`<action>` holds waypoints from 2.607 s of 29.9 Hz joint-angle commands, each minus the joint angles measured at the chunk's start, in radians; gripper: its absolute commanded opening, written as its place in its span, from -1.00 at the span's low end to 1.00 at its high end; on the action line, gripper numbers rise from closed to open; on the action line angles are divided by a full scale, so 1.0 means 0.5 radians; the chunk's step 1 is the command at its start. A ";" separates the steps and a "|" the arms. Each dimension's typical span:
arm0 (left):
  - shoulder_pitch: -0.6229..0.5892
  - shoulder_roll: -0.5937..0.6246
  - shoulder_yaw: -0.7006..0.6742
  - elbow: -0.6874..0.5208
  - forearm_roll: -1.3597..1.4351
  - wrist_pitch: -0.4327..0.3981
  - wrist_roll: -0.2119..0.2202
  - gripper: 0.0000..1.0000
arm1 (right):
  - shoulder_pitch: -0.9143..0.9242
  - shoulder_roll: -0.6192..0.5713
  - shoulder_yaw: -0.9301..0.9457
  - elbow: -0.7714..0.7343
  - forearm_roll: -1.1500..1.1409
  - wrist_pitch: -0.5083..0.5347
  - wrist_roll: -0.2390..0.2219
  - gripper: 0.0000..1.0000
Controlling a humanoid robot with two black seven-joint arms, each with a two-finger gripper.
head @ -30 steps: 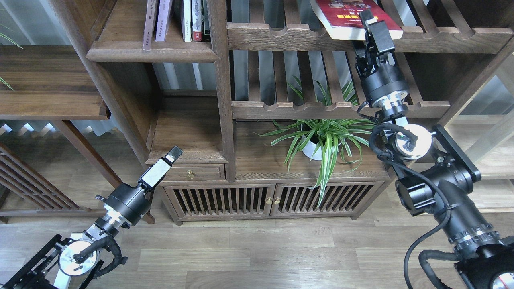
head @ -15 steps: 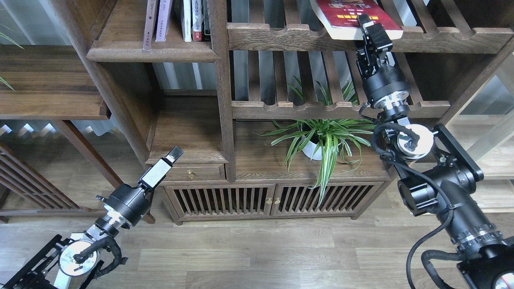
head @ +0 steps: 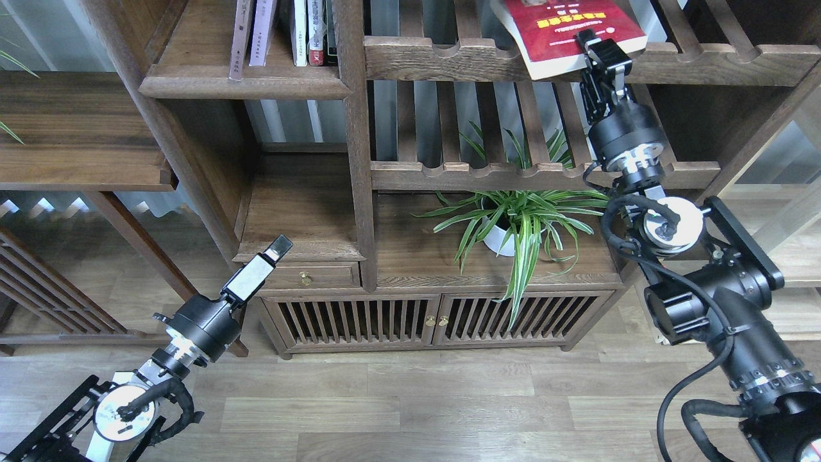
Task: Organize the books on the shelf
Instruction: 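Grasp the red book's edge with the right gripper and pull it off, then lower the red book toward the left gripper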
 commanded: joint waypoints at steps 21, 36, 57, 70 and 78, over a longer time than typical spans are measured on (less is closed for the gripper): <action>-0.079 -0.021 0.003 0.235 -0.014 0.000 0.105 0.98 | -0.291 -0.051 0.160 0.233 -0.010 0.333 -0.003 -0.91; -0.236 -0.025 0.062 0.269 -0.023 0.000 0.117 0.98 | -0.601 -0.023 0.157 0.280 -0.200 0.498 0.003 -0.91; -0.414 -0.120 0.132 0.226 -0.590 0.000 0.476 0.98 | -1.119 -0.020 0.090 0.356 -0.265 0.498 -0.089 -0.92; -0.276 -0.080 0.279 -0.019 -0.910 0.000 0.712 0.97 | -1.288 0.185 -0.101 0.375 -0.434 0.498 -0.123 -0.92; -0.181 0.009 0.365 -0.081 -1.243 0.000 0.795 0.97 | -1.368 0.210 -0.226 0.430 -0.437 0.498 -0.154 -0.93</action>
